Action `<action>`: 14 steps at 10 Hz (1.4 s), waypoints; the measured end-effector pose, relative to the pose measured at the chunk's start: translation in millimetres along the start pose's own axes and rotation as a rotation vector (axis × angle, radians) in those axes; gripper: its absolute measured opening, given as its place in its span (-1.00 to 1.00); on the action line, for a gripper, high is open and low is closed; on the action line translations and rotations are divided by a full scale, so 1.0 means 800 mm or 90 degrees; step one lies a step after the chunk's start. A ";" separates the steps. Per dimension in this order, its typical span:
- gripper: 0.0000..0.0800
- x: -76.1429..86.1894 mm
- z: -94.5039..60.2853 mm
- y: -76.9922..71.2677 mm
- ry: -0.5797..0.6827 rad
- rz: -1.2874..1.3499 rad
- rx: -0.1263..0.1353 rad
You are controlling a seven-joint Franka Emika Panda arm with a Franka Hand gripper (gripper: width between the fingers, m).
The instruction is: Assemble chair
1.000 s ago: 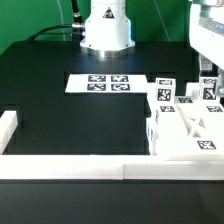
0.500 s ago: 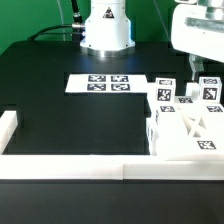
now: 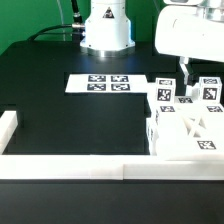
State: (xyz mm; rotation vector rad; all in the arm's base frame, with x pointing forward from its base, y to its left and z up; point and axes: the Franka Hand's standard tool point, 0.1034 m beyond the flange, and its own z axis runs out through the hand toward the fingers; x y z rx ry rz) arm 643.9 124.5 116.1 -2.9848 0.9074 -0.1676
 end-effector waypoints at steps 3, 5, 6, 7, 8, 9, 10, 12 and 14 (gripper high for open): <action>0.62 0.001 0.001 0.001 0.003 -0.123 -0.002; 0.62 0.003 0.001 0.003 0.005 -0.208 -0.005; 0.62 0.006 0.001 0.005 0.005 -0.249 -0.007; 0.62 0.009 0.000 0.008 0.007 -0.301 -0.010; 0.62 0.011 0.000 0.010 0.007 -0.304 -0.011; 0.55 0.012 0.000 0.010 0.008 -0.303 -0.010; 0.21 0.011 0.000 0.011 0.008 -0.301 -0.011; -0.17 0.012 0.000 0.011 0.008 -0.290 -0.011; -0.29 0.012 0.000 0.011 0.008 -0.236 -0.010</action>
Offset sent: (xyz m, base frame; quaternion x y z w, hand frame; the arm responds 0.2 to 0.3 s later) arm 0.0024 0.0015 0.0027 -0.0061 -0.0009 -0.1935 0.9811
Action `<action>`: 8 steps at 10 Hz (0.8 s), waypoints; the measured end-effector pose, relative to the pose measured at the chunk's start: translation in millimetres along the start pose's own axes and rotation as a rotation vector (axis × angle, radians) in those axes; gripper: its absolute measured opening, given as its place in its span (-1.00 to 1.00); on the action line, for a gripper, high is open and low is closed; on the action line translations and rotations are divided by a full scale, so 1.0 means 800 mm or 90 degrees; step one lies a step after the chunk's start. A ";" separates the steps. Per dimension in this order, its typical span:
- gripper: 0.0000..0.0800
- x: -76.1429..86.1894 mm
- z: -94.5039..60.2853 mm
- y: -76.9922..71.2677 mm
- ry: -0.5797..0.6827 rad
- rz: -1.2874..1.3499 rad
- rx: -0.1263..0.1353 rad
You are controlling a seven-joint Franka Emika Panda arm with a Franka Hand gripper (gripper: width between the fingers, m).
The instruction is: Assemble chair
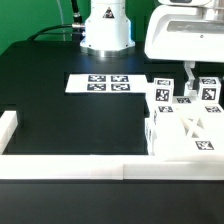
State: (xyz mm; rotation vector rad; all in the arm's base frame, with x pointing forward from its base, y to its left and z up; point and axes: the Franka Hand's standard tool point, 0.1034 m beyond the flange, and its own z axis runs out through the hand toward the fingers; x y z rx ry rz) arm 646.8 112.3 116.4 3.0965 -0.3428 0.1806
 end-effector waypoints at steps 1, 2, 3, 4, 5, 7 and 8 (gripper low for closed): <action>-0.29 0.000 0.000 0.000 0.000 0.059 0.000; -0.29 0.000 0.000 0.000 0.000 0.095 0.000; -0.29 0.000 0.000 0.000 0.000 0.140 0.000; -0.29 0.000 0.000 0.000 0.000 0.193 0.000; -0.29 0.000 0.000 0.000 0.000 0.229 0.000; -0.28 0.000 0.000 -0.001 0.000 0.324 0.000; -0.28 -0.001 0.000 -0.001 -0.001 0.361 0.001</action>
Offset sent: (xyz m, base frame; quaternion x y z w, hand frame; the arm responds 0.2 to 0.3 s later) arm 0.0000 0.0000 0.0000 0.0000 0.0000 0.1938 0.9810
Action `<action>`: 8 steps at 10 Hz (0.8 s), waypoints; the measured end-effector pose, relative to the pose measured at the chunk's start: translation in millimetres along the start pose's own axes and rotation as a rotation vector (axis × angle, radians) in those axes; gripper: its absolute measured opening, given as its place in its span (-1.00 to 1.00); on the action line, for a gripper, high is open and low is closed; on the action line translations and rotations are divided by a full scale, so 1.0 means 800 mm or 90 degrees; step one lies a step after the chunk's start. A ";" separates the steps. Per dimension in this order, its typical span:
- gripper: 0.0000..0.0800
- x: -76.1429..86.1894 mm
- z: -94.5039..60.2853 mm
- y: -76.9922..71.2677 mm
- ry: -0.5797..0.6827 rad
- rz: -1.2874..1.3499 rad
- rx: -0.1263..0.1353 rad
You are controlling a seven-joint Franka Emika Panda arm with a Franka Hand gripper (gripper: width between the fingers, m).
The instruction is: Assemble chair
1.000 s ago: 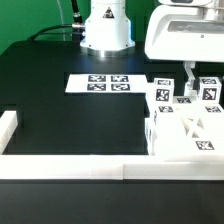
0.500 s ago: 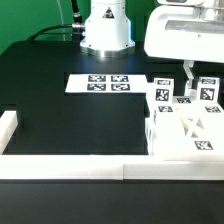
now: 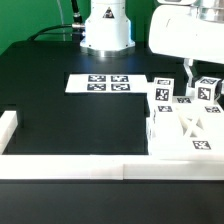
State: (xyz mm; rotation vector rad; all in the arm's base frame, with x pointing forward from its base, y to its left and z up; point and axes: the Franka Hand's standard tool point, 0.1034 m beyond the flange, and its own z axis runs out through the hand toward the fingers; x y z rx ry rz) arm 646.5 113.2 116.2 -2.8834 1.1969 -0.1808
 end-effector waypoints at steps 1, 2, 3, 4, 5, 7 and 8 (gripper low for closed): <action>-0.28 0.000 0.000 0.000 -0.001 0.053 0.001; -0.28 -0.001 0.000 0.000 -0.001 0.094 0.001; -0.28 -0.001 0.000 -0.001 -0.002 0.128 0.001; -0.28 -0.001 0.000 -0.001 -0.003 0.155 0.001; -0.28 -0.002 0.000 -0.001 -0.003 0.206 0.002; -0.28 -0.003 0.000 -0.002 -0.004 0.276 0.002; -0.28 -0.003 0.001 -0.002 -0.005 0.322 0.002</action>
Offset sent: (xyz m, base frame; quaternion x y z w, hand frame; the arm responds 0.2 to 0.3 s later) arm 0.0000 0.0000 0.0000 0.0000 0.0000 0.1296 0.9916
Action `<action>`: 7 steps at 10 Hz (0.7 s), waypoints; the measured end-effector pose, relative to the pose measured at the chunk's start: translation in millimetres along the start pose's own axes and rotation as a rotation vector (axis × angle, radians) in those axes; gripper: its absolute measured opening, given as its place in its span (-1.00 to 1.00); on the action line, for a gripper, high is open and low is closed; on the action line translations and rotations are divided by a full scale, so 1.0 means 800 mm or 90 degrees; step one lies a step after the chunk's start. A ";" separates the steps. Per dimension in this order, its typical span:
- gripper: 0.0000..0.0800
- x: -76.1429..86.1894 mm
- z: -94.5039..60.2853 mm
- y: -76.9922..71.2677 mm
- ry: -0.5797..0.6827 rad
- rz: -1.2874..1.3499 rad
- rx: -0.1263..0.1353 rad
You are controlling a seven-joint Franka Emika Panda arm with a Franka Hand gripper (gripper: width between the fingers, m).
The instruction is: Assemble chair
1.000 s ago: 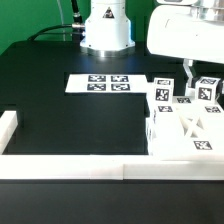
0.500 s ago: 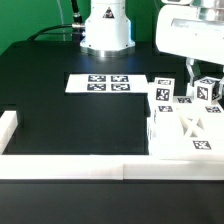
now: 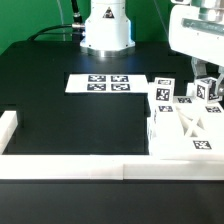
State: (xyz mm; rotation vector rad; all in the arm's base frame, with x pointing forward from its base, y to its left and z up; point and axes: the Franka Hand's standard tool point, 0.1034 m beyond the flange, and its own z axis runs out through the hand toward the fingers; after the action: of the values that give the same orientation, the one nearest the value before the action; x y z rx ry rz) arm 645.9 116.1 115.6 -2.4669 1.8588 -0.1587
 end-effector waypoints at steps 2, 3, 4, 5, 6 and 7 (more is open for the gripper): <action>-0.28 -0.002 0.000 0.000 -0.002 0.084 0.000; -0.28 -0.004 0.000 0.000 -0.007 0.131 0.001; -0.28 -0.005 0.000 0.000 -0.007 0.164 0.001; -0.28 -0.006 0.000 -0.001 -0.010 0.203 0.001; -0.28 -0.007 0.000 -0.001 -0.013 0.253 0.000; -0.28 -0.007 0.000 -0.001 -0.014 0.266 0.000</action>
Offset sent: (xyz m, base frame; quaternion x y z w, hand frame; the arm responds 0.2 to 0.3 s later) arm 0.0000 0.0000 0.0000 0.0000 0.0000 0.1938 0.9810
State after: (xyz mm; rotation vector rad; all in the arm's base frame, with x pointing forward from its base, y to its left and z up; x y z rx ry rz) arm 645.1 121.4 115.0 -2.0079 2.3059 -0.1127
